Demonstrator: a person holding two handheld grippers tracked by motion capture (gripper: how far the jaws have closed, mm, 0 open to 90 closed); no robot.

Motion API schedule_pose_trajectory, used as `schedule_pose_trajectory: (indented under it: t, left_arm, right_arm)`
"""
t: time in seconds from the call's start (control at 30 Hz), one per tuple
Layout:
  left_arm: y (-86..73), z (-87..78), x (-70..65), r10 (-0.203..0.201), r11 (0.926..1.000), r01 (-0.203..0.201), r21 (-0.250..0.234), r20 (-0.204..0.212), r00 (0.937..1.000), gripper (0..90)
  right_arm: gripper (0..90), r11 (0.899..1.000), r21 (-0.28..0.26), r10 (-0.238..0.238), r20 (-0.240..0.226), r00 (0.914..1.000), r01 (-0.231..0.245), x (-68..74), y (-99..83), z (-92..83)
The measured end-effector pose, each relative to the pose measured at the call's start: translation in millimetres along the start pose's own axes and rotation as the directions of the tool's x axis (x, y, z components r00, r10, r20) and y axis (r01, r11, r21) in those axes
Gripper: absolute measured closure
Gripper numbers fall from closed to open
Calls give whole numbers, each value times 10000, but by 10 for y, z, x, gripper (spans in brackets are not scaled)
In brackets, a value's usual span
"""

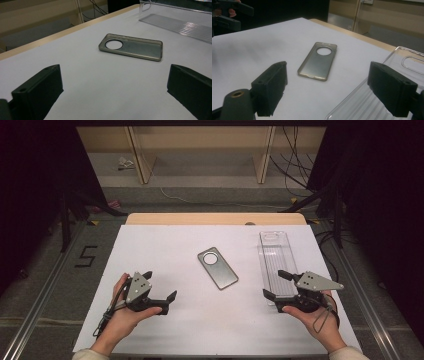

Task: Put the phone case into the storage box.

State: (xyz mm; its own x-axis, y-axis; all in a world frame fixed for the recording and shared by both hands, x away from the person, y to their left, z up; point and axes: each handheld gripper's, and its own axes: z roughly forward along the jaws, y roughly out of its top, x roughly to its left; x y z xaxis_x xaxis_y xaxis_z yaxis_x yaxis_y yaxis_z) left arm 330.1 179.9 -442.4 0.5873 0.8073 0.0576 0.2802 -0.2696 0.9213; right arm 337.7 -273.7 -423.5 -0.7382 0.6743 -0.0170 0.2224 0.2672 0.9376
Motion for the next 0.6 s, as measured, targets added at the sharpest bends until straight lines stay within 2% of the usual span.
schedule_pose_trajectory:
  t: [0.27, 0.37, 0.4, 0.43, 0.47, 0.5, 0.57, 0.6]
  left_arm:
    - [1, -3, -10, 43, 10000, -43, -11, -3, 10000, 0]
    - [2, -5, -10, 48, 10000, -48, -26, -43, 10000, 0]
    - [2, -5, -11, 46, 10000, -46, -27, -47, 10000, 0]
    - [1, -4, -12, 52, 10000, -52, -16, -37, 10000, 0]
    - [1, -3, -13, 54, 10000, -54, -12, -29, 10000, 0]
    - [0, -2, -13, 62, 10000, -62, -10, -27, 10000, 0]
    - [-1, 1, -15, 78, 10000, -78, -2, -28, 10000, 0]
    - [-1, 1, -15, 78, 10000, -78, -2, -28, 10000, 0]
  right_arm:
    - [182, 10000, -12, -83, 11, 10000, 83, 24, 18, 11]
    - [250, 9999, -51, -140, -52, 9999, 140, 45, 50, 30]
    - [361, 9998, 19, -222, -67, 9997, 222, 68, 83, 60]
    - [361, 9998, 19, -222, -67, 9997, 222, 68, 83, 60]
    - [440, 9995, 119, -277, -64, 9996, 278, 79, 101, 82]
    - [621, 9989, 302, -364, -181, 9992, 369, 102, 140, 131]
    - [737, 9978, 567, -331, -149, 9993, 339, 128, 181, 177]
    - [737, 9978, 567, -331, -149, 9993, 339, 128, 181, 177]
